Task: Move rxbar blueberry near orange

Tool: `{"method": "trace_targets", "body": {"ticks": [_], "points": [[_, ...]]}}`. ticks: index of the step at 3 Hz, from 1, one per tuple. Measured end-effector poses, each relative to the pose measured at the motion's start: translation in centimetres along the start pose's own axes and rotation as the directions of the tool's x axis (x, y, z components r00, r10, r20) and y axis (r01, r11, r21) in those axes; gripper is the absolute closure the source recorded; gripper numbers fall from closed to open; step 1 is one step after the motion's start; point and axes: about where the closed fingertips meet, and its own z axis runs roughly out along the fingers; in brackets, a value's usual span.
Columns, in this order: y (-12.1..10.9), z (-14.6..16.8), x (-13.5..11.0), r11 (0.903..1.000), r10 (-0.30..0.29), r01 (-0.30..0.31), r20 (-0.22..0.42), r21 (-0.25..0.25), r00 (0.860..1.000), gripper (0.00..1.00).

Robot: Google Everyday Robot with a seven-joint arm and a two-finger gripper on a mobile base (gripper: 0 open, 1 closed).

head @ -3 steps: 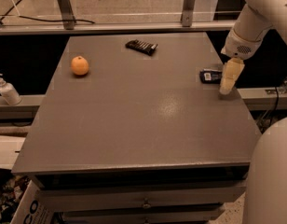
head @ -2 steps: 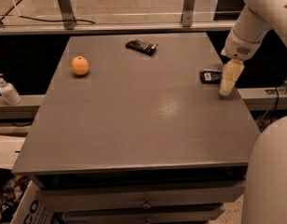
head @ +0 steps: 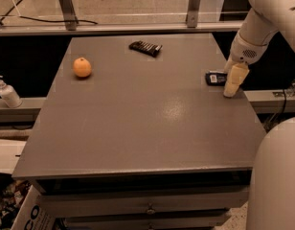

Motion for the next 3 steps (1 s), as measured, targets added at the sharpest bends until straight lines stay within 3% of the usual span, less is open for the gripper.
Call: {"method": "trace_targets", "body": {"ticks": [2, 3], "points": [[-0.1, -0.9, -0.1, 1.0, 0.003, -0.003, -0.001, -0.001, 1.0, 0.87], [-0.5, -3.5, -1.3, 0.9996, 0.01, -0.011, 0.022, 0.026, 1.0, 1.0]]}}
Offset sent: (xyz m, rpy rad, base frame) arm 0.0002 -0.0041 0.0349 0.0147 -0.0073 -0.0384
